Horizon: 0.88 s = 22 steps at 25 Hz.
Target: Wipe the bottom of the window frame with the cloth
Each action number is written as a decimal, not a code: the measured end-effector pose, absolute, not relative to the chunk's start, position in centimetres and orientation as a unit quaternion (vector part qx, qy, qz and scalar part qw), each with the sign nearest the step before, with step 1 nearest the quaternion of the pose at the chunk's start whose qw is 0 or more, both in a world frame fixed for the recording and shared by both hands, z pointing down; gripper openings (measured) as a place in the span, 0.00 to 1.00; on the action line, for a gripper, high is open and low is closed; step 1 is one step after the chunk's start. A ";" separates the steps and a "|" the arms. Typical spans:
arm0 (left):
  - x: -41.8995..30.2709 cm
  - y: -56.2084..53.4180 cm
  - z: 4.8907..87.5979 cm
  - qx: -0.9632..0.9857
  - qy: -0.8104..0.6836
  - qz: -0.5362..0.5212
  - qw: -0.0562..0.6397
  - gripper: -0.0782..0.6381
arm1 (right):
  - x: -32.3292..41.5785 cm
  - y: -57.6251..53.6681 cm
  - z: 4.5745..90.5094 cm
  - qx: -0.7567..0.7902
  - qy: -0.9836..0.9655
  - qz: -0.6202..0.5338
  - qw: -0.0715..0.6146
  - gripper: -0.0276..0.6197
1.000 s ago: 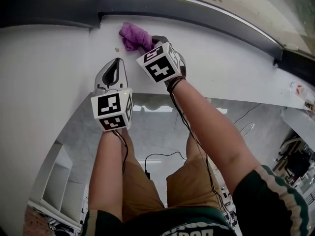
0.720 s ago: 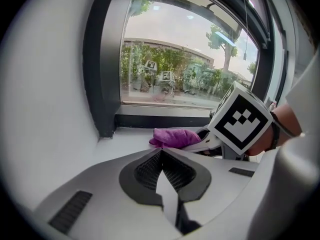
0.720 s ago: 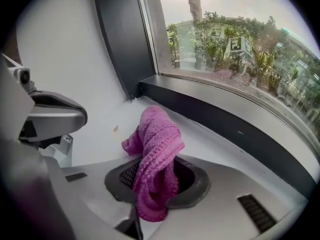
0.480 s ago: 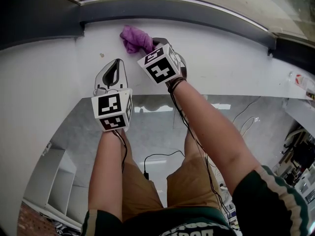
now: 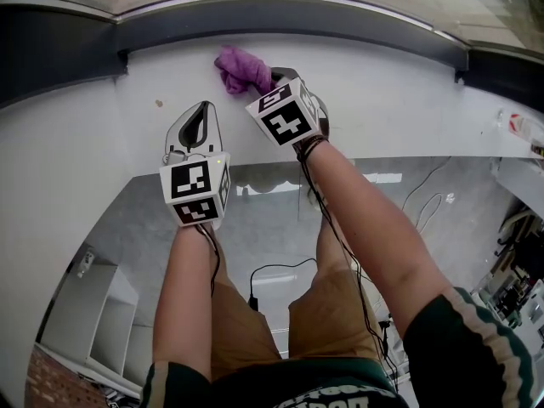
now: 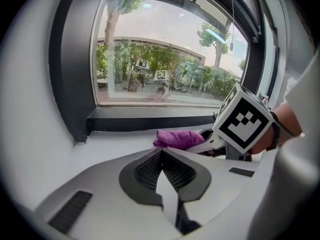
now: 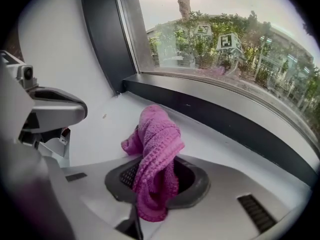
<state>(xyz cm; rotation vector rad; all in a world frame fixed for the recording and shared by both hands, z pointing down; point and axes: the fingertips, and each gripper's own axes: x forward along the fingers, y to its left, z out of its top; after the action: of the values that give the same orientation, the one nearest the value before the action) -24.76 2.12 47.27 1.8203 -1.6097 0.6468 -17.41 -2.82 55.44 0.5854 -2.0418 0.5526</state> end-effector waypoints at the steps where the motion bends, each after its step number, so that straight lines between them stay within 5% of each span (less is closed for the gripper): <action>1: -24.5 2.1 47.3 0.689 -0.607 0.246 0.309 0.12 | -17.0 -2.8 55.4 0.240 -0.827 0.226 0.456 0.20; 22: -15.5 0.0 47.7 0.723 -0.567 0.250 0.305 0.12 | -7.4 -3.7 55.6 0.284 -0.807 0.246 0.455 0.20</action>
<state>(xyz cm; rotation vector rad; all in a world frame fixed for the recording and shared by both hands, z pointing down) -15.52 -0.02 47.65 1.9145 -1.5029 0.6624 -7.37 -3.73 55.60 0.7006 -1.9919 0.6065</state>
